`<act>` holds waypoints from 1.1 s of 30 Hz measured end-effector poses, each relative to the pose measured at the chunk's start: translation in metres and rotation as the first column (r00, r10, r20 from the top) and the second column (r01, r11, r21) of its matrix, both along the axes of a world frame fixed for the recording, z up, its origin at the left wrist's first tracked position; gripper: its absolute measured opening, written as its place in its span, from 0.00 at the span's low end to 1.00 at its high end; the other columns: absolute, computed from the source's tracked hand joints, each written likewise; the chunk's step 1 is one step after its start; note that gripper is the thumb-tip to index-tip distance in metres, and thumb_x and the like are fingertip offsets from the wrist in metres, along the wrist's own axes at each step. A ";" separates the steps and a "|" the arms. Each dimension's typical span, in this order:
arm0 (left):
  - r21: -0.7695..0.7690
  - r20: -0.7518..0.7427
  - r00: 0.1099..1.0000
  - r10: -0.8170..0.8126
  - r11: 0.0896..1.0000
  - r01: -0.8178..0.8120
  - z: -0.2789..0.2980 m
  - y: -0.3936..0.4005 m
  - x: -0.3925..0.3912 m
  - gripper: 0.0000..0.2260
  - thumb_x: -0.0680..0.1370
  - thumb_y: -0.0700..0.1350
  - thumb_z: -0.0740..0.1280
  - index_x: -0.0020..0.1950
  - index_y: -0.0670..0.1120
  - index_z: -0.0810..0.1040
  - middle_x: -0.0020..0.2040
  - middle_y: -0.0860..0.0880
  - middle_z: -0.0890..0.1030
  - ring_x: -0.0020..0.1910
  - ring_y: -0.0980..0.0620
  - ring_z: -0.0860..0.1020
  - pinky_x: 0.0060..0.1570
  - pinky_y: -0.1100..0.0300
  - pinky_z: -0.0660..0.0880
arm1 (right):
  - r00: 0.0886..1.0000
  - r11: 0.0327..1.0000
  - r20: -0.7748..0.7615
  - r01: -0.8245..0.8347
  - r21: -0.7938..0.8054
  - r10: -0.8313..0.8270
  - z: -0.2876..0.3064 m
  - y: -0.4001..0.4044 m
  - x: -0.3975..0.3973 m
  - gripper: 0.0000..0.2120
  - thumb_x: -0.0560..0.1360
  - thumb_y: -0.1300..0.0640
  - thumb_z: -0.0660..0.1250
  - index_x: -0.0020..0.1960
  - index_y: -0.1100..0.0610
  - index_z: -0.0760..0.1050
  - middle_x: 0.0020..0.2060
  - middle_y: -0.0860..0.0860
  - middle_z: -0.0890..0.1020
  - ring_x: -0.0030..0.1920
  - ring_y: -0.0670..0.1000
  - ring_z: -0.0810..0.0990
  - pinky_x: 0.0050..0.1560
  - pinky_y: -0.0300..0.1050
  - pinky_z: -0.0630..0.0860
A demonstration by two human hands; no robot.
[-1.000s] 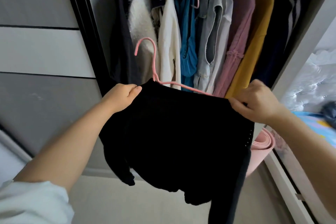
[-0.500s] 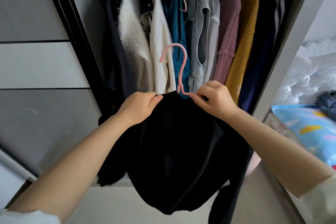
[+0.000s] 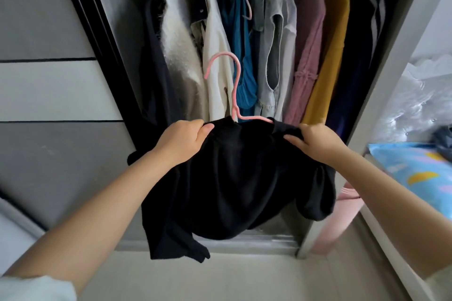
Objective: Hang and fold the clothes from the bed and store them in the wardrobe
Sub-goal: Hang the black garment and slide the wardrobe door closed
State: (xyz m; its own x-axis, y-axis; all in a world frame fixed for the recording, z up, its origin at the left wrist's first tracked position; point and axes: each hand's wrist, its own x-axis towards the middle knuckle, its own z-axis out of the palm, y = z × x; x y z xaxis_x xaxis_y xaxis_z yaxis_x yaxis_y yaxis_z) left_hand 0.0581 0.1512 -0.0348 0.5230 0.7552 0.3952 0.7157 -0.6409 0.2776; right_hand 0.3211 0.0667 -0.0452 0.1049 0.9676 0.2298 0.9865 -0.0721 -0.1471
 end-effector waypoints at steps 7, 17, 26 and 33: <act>0.002 -0.086 0.995 -0.053 0.999 0.054 0.008 0.001 -0.005 0.19 0.80 0.52 0.57 0.32 0.46 0.58 0.26 0.51 0.65 0.26 0.52 0.64 0.30 0.57 0.59 | 0.997 0.983 -0.002 -0.072 0.171 0.074 0.009 0.004 -0.007 0.19 0.77 0.47 0.59 0.47 0.64 0.72 0.39 0.60 0.79 0.44 0.60 0.78 0.36 0.46 0.64; 0.009 0.096 0.984 0.152 0.988 -0.154 0.004 0.029 -0.056 0.17 0.70 0.57 0.59 0.28 0.49 0.58 0.24 0.51 0.63 0.28 0.46 0.67 0.33 0.53 0.65 | 0.952 0.970 -0.202 -0.205 0.134 0.229 0.023 0.013 0.025 0.13 0.74 0.53 0.66 0.40 0.64 0.73 0.31 0.56 0.76 0.34 0.54 0.74 0.34 0.42 0.65; 0.057 -0.130 0.948 0.292 0.956 -0.286 0.033 0.048 -0.050 0.15 0.79 0.50 0.62 0.60 0.43 0.74 0.55 0.44 0.77 0.57 0.46 0.72 0.52 0.58 0.67 | 0.774 0.948 -0.560 -0.310 0.071 0.295 0.053 0.033 -0.017 0.11 0.77 0.57 0.63 0.40 0.64 0.73 0.29 0.51 0.71 0.26 0.41 0.69 0.30 0.35 0.65; 0.112 -0.405 0.765 0.501 0.857 -0.502 0.057 0.074 -0.070 0.24 0.80 0.55 0.57 0.72 0.46 0.60 0.70 0.47 0.65 0.70 0.46 0.59 0.63 0.52 0.64 | 0.235 0.972 -0.971 -0.235 -0.025 0.032 0.085 0.062 -0.048 0.08 0.77 0.60 0.62 0.45 0.64 0.76 0.27 0.52 0.74 0.23 0.47 0.72 0.25 0.36 0.69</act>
